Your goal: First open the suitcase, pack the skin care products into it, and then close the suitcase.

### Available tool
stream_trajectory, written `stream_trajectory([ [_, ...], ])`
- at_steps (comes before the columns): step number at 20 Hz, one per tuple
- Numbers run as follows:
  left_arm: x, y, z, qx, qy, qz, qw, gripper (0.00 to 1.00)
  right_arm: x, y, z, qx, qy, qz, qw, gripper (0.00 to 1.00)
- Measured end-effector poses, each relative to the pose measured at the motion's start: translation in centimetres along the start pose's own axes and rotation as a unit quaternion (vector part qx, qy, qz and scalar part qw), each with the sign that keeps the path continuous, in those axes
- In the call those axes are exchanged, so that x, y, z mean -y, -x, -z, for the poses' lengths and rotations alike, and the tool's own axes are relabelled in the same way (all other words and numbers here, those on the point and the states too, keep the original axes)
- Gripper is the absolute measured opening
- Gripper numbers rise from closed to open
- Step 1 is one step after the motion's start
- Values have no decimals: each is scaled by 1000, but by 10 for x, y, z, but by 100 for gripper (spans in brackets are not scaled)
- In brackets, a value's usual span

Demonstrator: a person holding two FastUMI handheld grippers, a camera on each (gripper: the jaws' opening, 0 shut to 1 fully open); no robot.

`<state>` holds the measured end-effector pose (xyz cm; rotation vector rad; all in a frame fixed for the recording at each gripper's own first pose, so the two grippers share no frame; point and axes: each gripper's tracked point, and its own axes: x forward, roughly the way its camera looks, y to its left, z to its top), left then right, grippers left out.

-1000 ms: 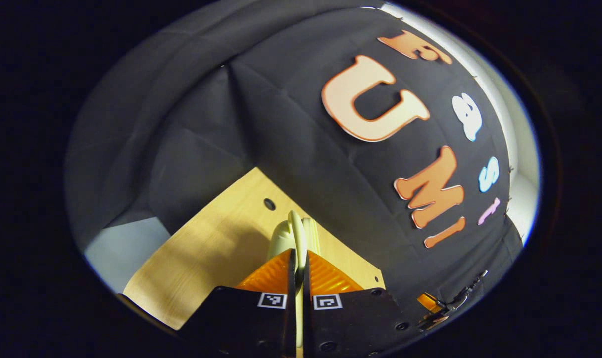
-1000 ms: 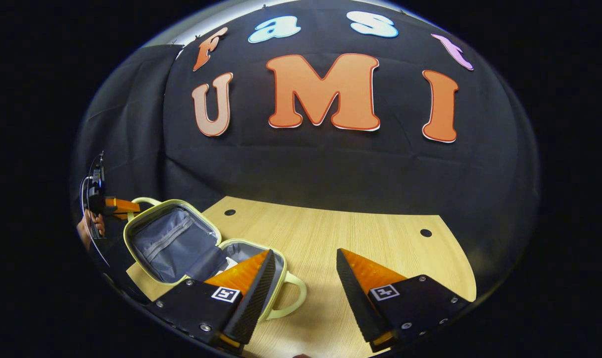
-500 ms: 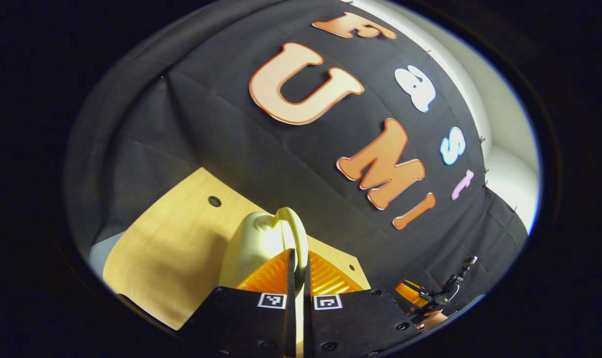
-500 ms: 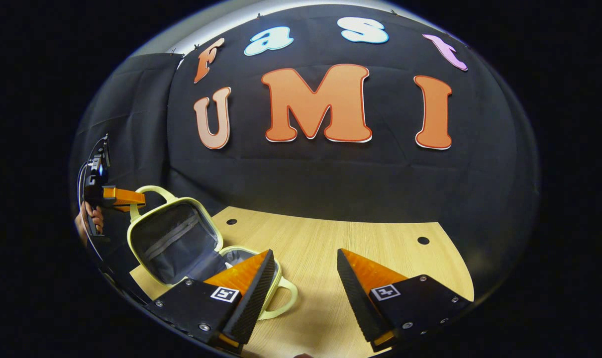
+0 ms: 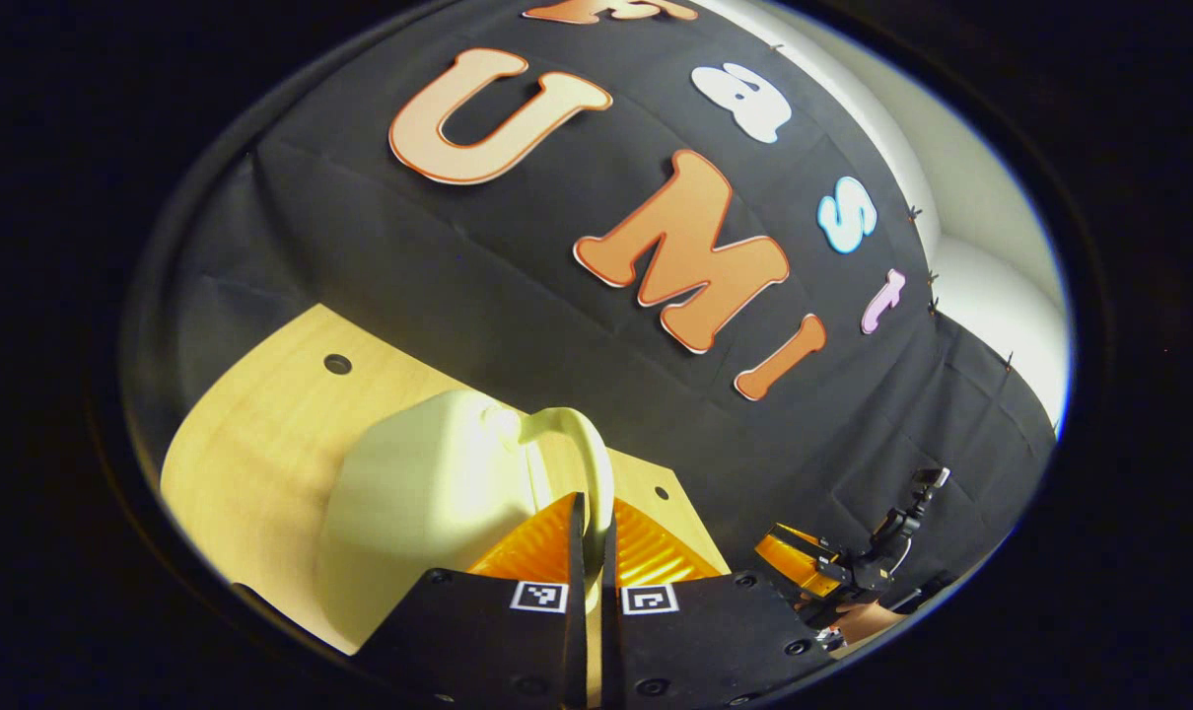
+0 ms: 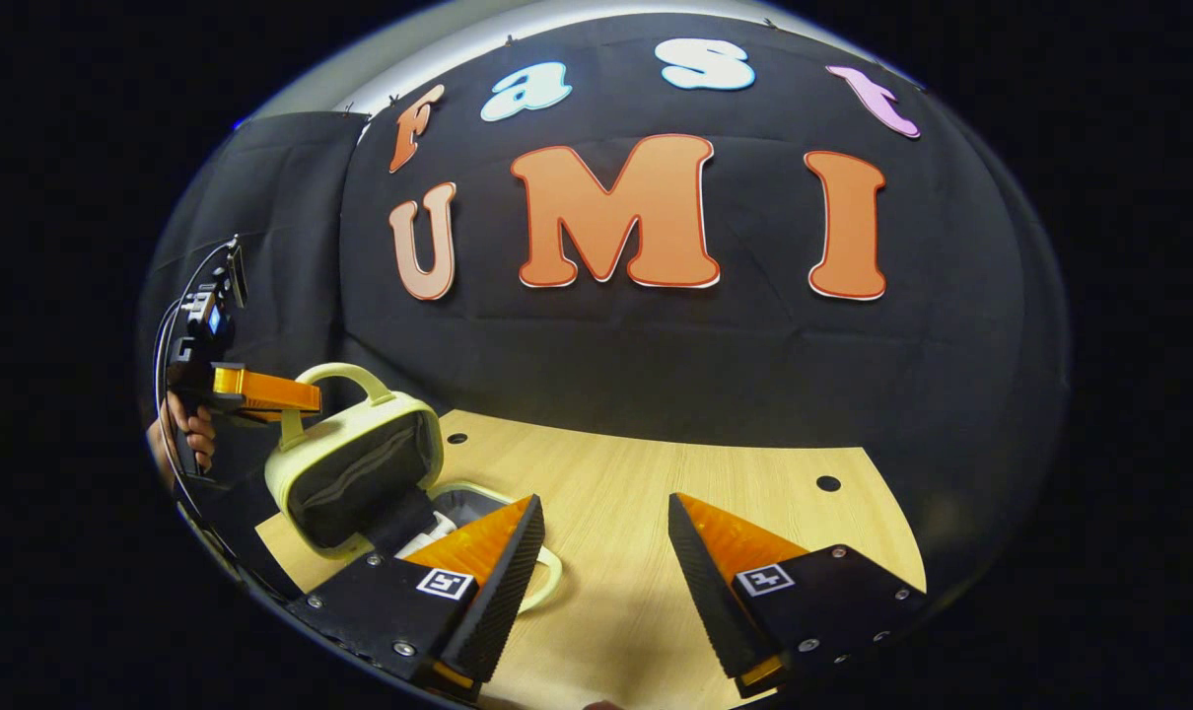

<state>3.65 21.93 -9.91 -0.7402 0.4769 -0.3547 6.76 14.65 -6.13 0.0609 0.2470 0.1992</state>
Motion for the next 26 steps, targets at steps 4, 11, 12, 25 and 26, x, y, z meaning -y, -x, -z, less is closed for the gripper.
stream_trajectory([
  [4, 22, -23, 30, -27, -7, 3, 1000, 6, 23, 4, 2, 3, -4, 2, 1000, 82],
  [11, 43, -67, 96, -87, -26, -5, 996, 6, 46, 8, 15, -5, -9, 0, 1000, 82],
  [12, 45, -73, 105, -95, -31, -9, 995, 6, 48, 9, 16, -7, -11, 0, 1000, 82],
  [25, 33, -128, 212, -203, -158, -110, 960, 11, 82, 22, 27, -10, -23, 0, 1000, 82],
  [26, 36, -129, 217, -207, -156, -109, 960, 24, 84, 23, 28, -11, -24, 1, 1000, 82],
])
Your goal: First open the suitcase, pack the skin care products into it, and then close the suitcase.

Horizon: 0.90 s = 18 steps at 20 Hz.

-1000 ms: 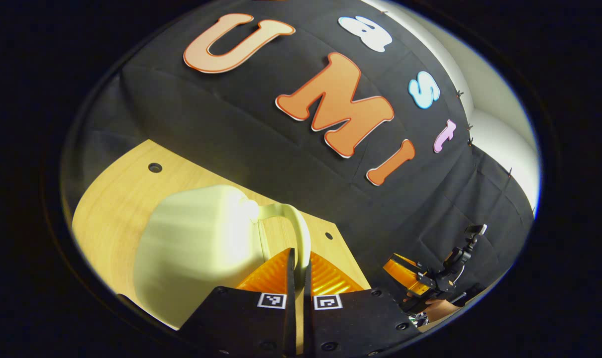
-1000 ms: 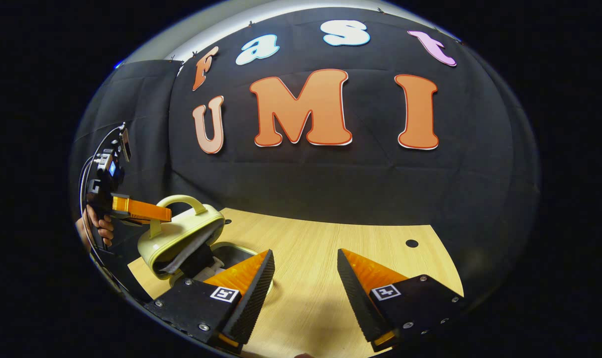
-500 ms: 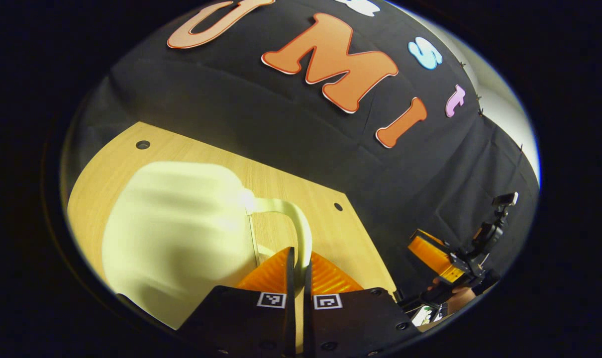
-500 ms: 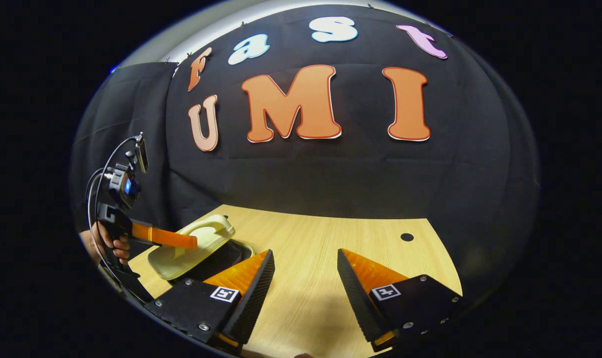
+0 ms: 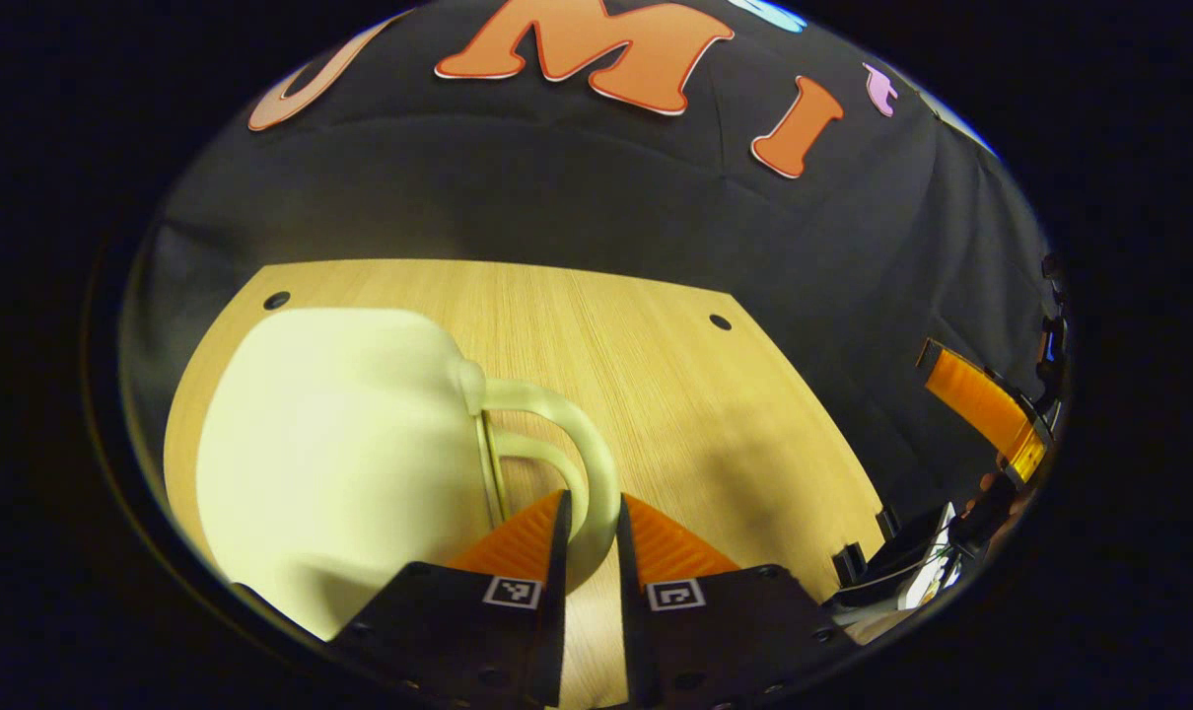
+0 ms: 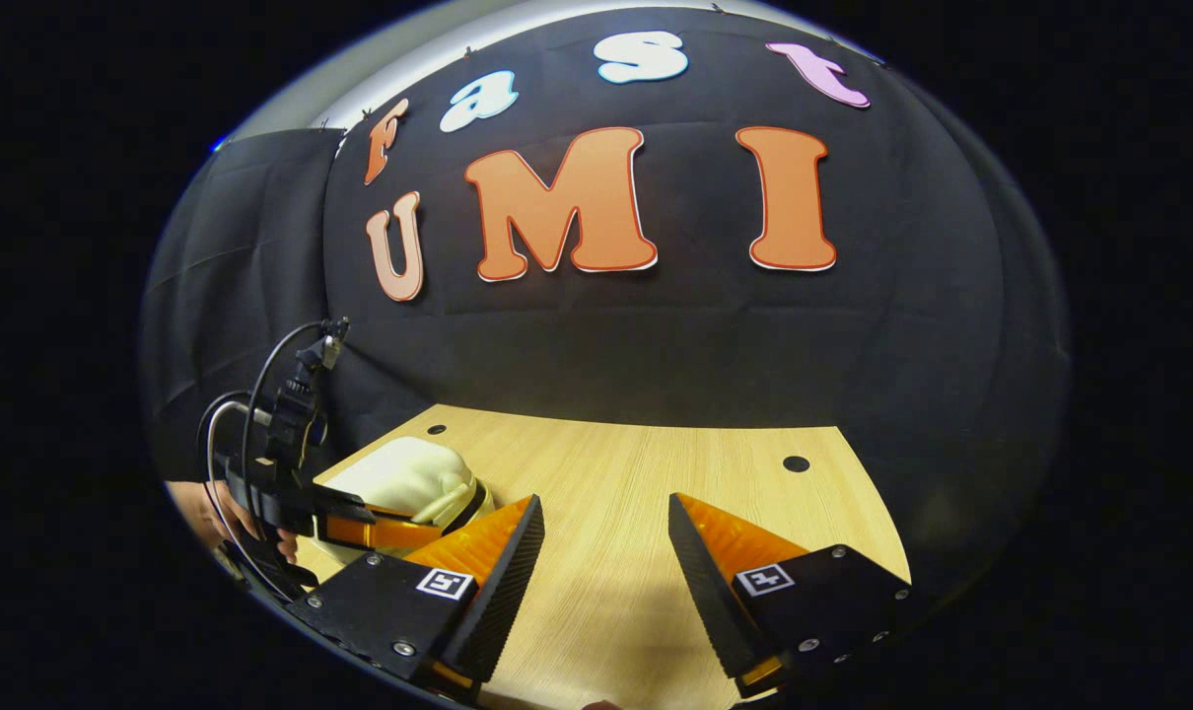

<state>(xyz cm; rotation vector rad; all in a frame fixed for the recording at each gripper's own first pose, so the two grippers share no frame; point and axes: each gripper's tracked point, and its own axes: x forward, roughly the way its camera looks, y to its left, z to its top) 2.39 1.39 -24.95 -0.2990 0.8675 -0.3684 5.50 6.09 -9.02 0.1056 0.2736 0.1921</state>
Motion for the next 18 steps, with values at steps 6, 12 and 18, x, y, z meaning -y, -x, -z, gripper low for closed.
stream_trajectory([
  [6, 67, 21, -43, 89, -36, 39, 995, 57, 11, 4, -10, 19, 6, 6, 1000, 82],
  [12, 89, 72, -105, 247, -98, -24, 964, 98, 17, 17, -52, 96, 50, 35, 993, 83],
  [18, 101, 117, -140, 351, -122, -102, 923, 97, 7, 21, -78, 151, 76, 23, 985, 84],
])
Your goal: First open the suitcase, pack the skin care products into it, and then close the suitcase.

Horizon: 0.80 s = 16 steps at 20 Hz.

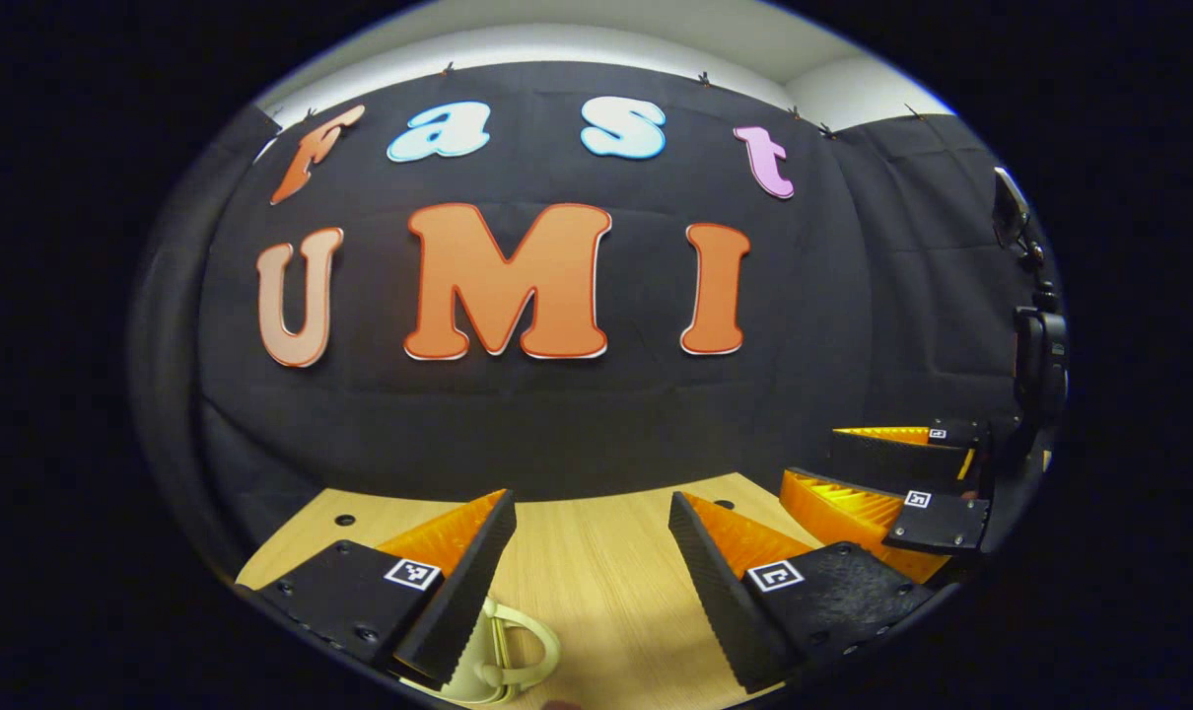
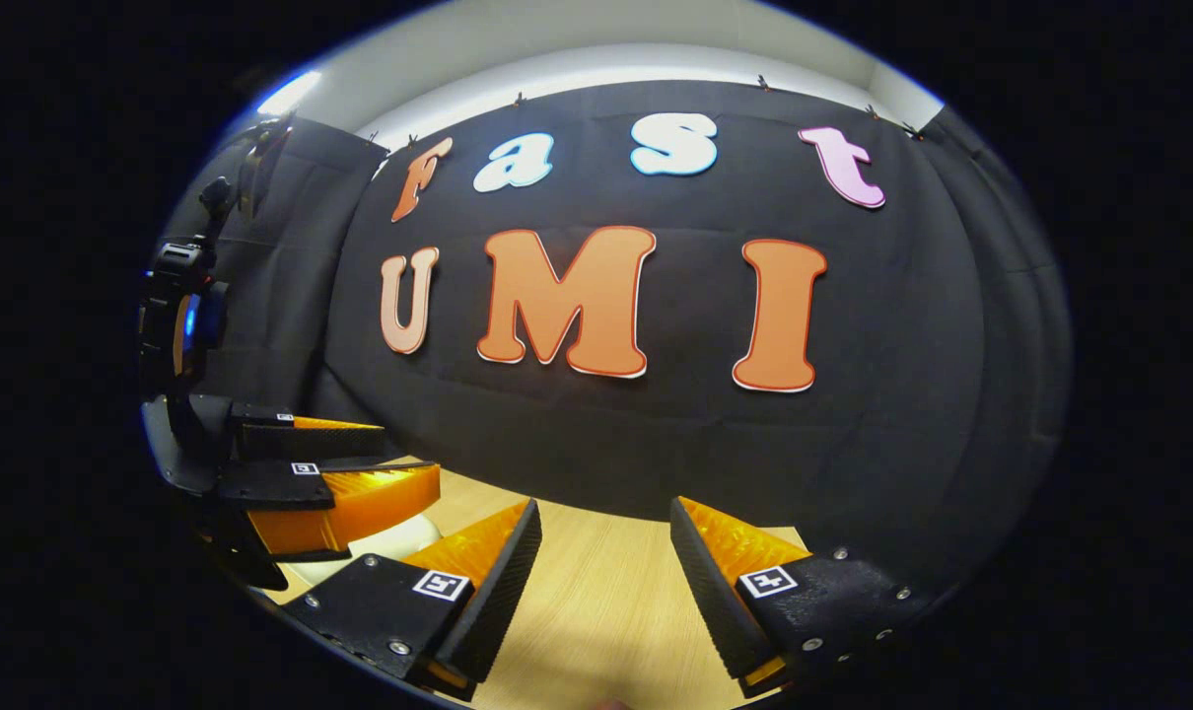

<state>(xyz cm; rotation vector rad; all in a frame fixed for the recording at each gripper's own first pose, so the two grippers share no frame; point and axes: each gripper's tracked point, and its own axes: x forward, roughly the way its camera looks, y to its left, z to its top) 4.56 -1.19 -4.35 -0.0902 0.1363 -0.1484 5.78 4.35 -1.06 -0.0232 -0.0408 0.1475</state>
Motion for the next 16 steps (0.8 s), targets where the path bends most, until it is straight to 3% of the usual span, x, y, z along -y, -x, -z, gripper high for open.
stream_trajectory([
  [7, -11, 17, -8, 29, 3, -54, 998, 96, -3, 8, 0, 12, 12, -18, 1000, 86],
  [15, -16, 36, -9, 32, -2, -85, 996, 97, -18, 13, 4, 11, 21, -53, 998, 87],
  [16, -18, 37, -9, 31, -4, -88, 996, 97, -22, 16, 5, 10, 21, -62, 998, 82],
])
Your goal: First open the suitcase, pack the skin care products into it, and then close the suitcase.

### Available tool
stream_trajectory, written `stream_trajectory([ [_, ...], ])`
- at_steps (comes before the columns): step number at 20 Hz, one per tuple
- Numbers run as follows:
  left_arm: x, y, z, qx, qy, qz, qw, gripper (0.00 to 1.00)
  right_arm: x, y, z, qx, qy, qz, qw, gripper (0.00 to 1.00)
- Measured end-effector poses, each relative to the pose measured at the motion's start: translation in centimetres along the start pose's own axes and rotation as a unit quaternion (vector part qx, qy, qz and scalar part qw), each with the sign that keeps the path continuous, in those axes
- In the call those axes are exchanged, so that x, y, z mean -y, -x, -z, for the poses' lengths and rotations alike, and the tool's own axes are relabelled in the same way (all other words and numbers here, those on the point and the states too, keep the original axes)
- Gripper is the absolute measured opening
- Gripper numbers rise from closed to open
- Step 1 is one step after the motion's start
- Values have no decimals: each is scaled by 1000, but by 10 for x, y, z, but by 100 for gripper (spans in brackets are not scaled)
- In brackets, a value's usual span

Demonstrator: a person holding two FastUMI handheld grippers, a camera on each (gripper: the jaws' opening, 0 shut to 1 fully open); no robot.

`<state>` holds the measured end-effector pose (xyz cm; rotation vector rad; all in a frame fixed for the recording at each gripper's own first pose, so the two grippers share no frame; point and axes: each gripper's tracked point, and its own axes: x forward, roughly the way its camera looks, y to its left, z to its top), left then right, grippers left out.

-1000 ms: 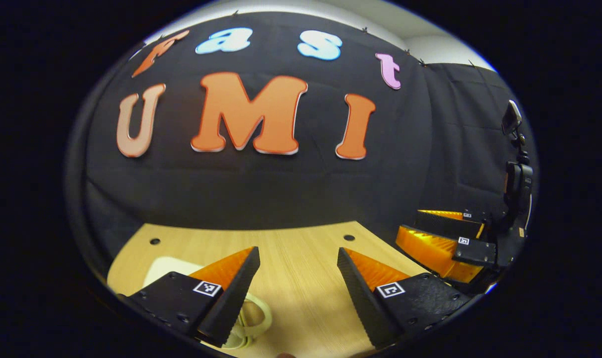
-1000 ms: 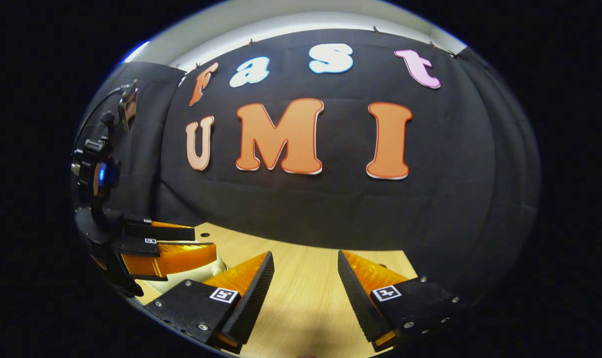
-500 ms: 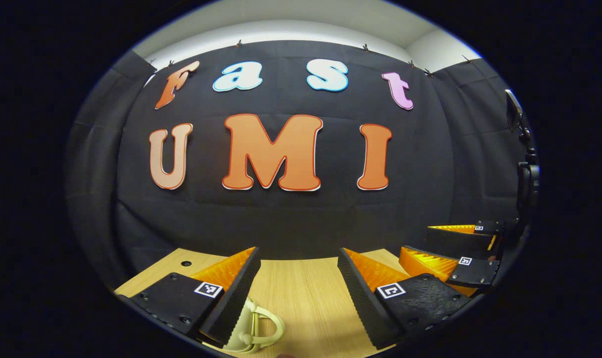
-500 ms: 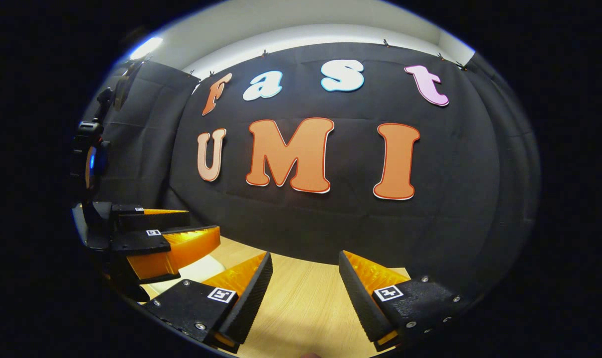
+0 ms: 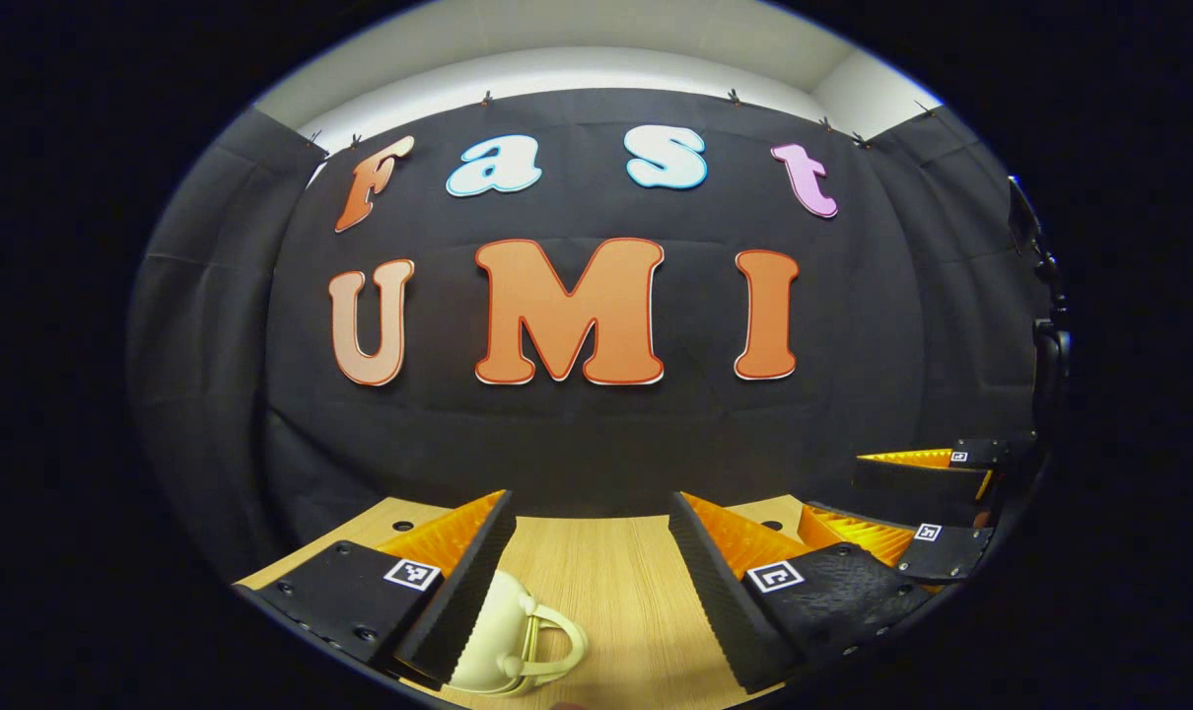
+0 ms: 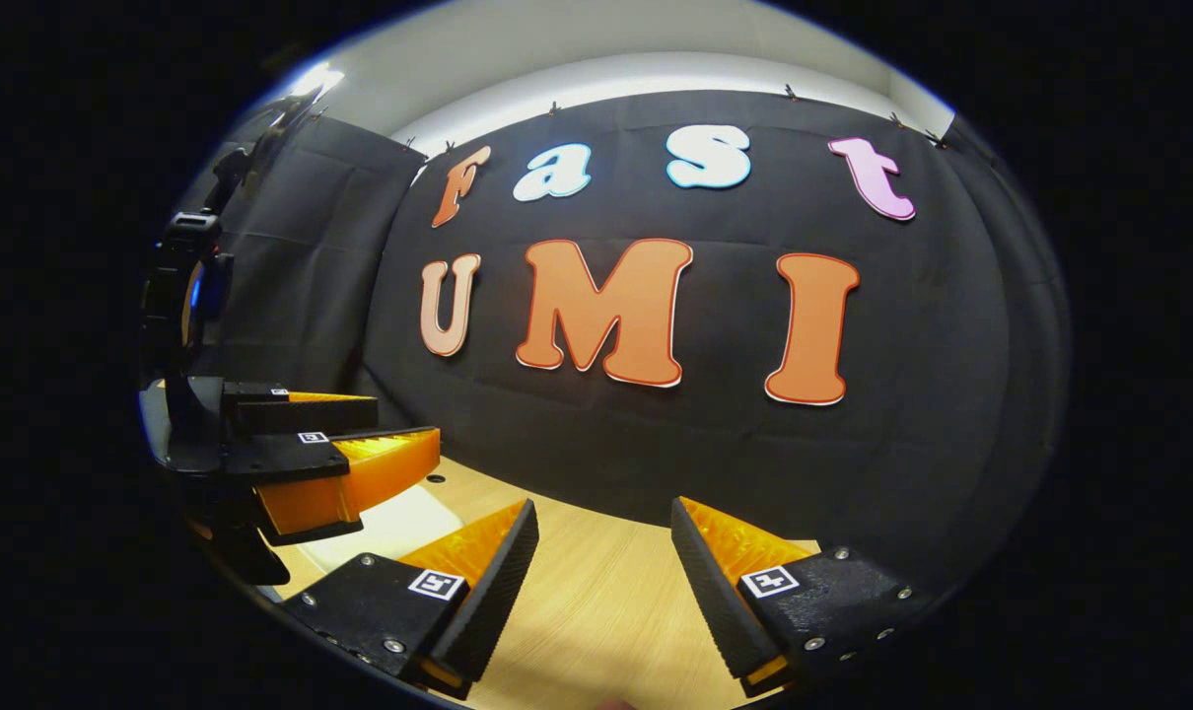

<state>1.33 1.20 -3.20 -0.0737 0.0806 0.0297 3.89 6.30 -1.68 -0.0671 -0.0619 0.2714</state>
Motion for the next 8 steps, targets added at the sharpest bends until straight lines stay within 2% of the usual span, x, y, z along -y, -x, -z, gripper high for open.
stream_trajectory([
  [1, -4, 1, -1, 2, -3, -7, 1000, 97, -9, 1, 2, -4, -1, -17, 1000, 87],
  [2, -5, 3, -2, 3, -4, -9, 1000, 94, -10, 0, 4, -5, 3, -18, 1000, 87],
  [4, -9, 5, -5, 8, -5, -14, 1000, 97, -10, 1, 0, -1, 8, -18, 1000, 88],
  [7, -13, 8, -4, 7, -1, -21, 1000, 94, -10, 5, -3, 7, 15, -16, 1000, 89],
  [8, -13, 10, -4, 7, 0, -22, 1000, 97, -9, 5, -2, 6, 15, -15, 1000, 89],
])
